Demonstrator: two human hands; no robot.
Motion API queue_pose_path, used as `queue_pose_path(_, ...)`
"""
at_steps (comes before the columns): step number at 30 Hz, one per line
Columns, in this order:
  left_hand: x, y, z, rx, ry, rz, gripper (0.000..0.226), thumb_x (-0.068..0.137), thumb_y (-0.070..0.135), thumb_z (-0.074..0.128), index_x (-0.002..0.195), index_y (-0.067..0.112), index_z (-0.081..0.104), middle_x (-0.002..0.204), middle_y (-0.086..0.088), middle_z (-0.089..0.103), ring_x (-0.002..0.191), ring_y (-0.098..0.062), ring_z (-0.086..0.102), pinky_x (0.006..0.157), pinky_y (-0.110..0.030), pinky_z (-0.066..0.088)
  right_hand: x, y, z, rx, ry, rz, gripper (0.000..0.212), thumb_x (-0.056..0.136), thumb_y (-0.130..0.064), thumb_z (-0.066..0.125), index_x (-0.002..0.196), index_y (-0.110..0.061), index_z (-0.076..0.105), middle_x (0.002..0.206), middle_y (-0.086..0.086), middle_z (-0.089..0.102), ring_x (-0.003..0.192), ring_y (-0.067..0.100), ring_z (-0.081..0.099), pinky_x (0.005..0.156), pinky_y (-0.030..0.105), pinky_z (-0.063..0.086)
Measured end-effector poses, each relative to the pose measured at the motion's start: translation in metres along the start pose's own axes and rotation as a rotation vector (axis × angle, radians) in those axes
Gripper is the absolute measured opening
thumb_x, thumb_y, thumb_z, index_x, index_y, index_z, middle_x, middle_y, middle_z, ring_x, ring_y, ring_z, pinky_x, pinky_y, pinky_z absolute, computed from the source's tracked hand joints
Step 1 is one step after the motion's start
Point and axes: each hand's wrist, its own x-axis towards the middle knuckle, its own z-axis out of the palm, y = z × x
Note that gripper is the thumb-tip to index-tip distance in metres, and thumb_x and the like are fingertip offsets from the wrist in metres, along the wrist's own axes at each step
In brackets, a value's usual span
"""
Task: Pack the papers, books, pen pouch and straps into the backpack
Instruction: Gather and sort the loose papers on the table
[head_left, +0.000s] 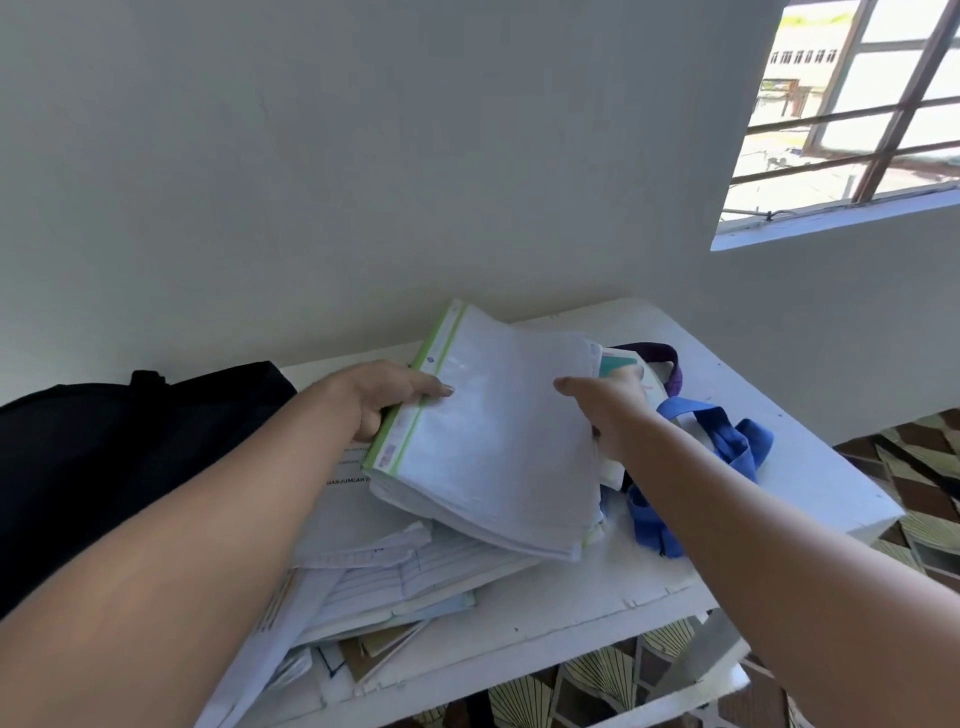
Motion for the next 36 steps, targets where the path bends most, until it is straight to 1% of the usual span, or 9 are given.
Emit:
queue_pose_path(3, -0.010, -0.010, 0.003, -0.146, 0.007, 0.079, 0.034, 0.089, 0.007, 0.073, 0.122, 0.005, 0.065, 0.098, -0.019, 0.072, 0.082, -0.034, 0.069, 0.082, -0.052, 0.058, 0.013, 0.002, 0.005, -0.006, 0.002, 0.016, 0.148, 0.041, -0.053, 0.094, 0.158, -0.029, 0.006, 0.149, 0.017, 0.044, 0.130, 0.041, 0.053, 0.107, 0.061, 0.048)
queue_pose_path(5, -0.019, -0.019, -0.002, -0.243, 0.029, 0.176, 0.031, 0.090, 0.005, 0.070, 0.120, 0.008, 0.065, 0.088, -0.018, 0.072, 0.074, -0.033, 0.071, 0.074, -0.051, 0.060, 0.021, 0.004, 0.006, 0.027, 0.004, -0.004, 0.155, 0.032, -0.058, 0.095, 0.159, -0.027, 0.011, 0.139, 0.015, 0.052, 0.121, 0.036, 0.059, 0.099, 0.055, 0.054)
queue_pose_path(9, -0.051, -0.022, -0.024, -0.422, 0.007, 0.397, 0.039, 0.083, 0.003, 0.069, 0.121, 0.011, 0.065, 0.096, -0.019, 0.074, 0.079, -0.034, 0.074, 0.066, -0.049, 0.061, -0.006, -0.014, 0.016, 0.198, -0.277, -0.052, 0.088, 0.058, -0.055, 0.098, 0.128, -0.013, 0.066, 0.114, 0.005, 0.077, 0.099, 0.023, 0.073, 0.089, 0.037, 0.059)
queue_pose_path(17, -0.065, -0.004, -0.046, -0.372, 0.456, 0.802, 0.043, 0.072, 0.012, 0.092, 0.108, 0.021, 0.069, 0.109, -0.008, 0.075, 0.099, -0.023, 0.073, 0.085, -0.039, 0.060, -0.071, -0.090, 0.047, 0.460, -0.449, -0.632, 0.031, 0.083, -0.022, 0.088, 0.111, -0.016, 0.075, 0.108, 0.009, 0.080, 0.100, 0.031, 0.077, 0.088, 0.053, 0.062)
queue_pose_path(20, -0.053, -0.018, -0.037, -0.462, 0.446, 0.748, 0.044, 0.066, 0.014, 0.094, 0.106, 0.012, 0.074, 0.104, -0.006, 0.078, 0.098, -0.023, 0.075, 0.086, -0.039, 0.061, -0.080, -0.088, 0.049, 0.326, -0.501, -0.753, 0.035, 0.082, -0.016, 0.086, 0.115, -0.012, 0.073, 0.102, 0.003, 0.081, 0.095, 0.022, 0.078, 0.081, 0.040, 0.063)
queue_pose_path(24, -0.032, -0.057, -0.024, -0.442, 0.382, 0.638, 0.046, 0.074, 0.009, 0.089, 0.117, 0.006, 0.072, 0.110, -0.008, 0.077, 0.103, -0.022, 0.074, 0.095, -0.044, 0.058, -0.060, -0.045, 0.055, 0.073, -0.510, -0.653, 0.031, 0.078, -0.023, 0.092, 0.106, -0.017, 0.079, 0.106, 0.004, 0.081, 0.101, 0.024, 0.077, 0.094, 0.054, 0.061)
queue_pose_path(29, -0.022, -0.046, -0.020, -0.352, 0.485, 0.649, 0.071, 0.071, 0.023, 0.094, 0.126, 0.012, 0.052, 0.112, -0.005, 0.072, 0.103, -0.015, 0.071, 0.085, -0.029, 0.060, -0.056, -0.049, 0.053, 0.185, -0.374, -0.590, 0.026, 0.080, -0.023, 0.091, 0.102, -0.015, 0.079, 0.098, 0.004, 0.081, 0.093, 0.026, 0.079, 0.089, 0.056, 0.062)
queue_pose_path(33, -0.016, -0.049, -0.005, -0.417, 0.774, 0.523, 0.106, 0.058, 0.047, 0.097, 0.134, 0.025, 0.026, 0.139, -0.004, 0.033, 0.126, -0.021, 0.041, 0.100, -0.035, 0.046, -0.055, -0.054, 0.053, 0.431, -0.306, -0.475, 0.026, 0.082, -0.017, 0.088, 0.106, -0.015, 0.077, 0.097, 0.005, 0.081, 0.092, 0.028, 0.079, 0.085, 0.058, 0.062)
queue_pose_path(36, -0.031, -0.040, 0.009, -0.795, 0.551, 0.280, 0.111, 0.054, 0.056, 0.096, 0.141, 0.024, 0.036, 0.138, 0.007, 0.049, 0.118, -0.015, 0.056, 0.100, -0.039, 0.050, -0.049, -0.057, 0.054, 0.705, -0.345, -0.308, 0.038, 0.085, -0.013, 0.085, 0.121, -0.014, 0.070, 0.110, 0.011, 0.079, 0.101, 0.034, 0.076, 0.086, 0.064, 0.059)
